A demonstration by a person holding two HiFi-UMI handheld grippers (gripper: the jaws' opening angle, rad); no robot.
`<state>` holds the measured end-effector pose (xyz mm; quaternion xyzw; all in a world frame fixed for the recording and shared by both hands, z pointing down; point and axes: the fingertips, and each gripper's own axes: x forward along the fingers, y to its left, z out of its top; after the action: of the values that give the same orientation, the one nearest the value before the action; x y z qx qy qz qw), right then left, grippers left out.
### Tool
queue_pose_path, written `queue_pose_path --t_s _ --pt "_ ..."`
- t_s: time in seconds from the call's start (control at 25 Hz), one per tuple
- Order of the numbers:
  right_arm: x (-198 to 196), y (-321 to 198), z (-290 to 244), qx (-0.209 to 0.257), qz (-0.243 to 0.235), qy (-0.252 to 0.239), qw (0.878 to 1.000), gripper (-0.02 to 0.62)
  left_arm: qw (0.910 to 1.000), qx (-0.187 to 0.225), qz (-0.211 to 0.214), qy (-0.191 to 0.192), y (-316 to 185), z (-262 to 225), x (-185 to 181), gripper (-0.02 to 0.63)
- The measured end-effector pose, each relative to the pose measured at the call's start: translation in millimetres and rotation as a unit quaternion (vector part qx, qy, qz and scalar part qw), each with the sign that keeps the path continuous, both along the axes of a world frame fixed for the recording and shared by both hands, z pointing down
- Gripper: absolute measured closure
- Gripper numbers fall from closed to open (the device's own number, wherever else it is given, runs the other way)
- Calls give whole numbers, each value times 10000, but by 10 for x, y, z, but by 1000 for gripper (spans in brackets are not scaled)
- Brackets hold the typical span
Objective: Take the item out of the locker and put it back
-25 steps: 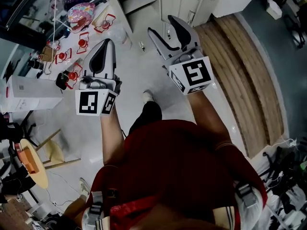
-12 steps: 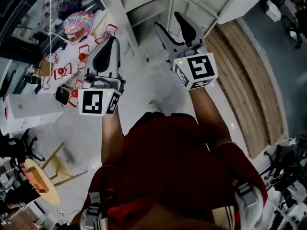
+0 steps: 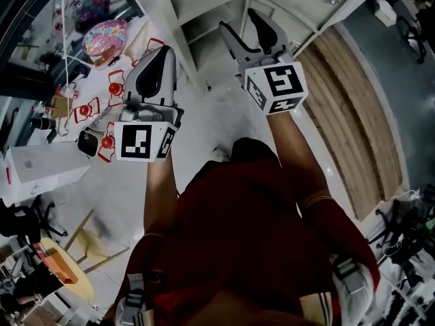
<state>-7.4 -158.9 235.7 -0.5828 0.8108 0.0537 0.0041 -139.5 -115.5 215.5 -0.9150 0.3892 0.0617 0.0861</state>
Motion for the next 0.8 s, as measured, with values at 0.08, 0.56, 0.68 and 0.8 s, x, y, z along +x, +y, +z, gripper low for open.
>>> queue_pose_path --t_s 0.08,0.56,0.68,0.8 --pt "22 -97 4 -42 -1 35 10000 360 10000 -17 -31 31 -73 -8 41 600" --pt "362 -807 168 -348 -185 82 9992 351 9988 -144 -469 4 -580 44 501 600" --pt "412 -1025 258 -476 -269 87 9985 345 9980 -186 -612 5 -712 68 589 600" --pt "461 -1239 330 -565 -309 76 9979 341 9971 -229 -727 -31 -821 114 670 600"
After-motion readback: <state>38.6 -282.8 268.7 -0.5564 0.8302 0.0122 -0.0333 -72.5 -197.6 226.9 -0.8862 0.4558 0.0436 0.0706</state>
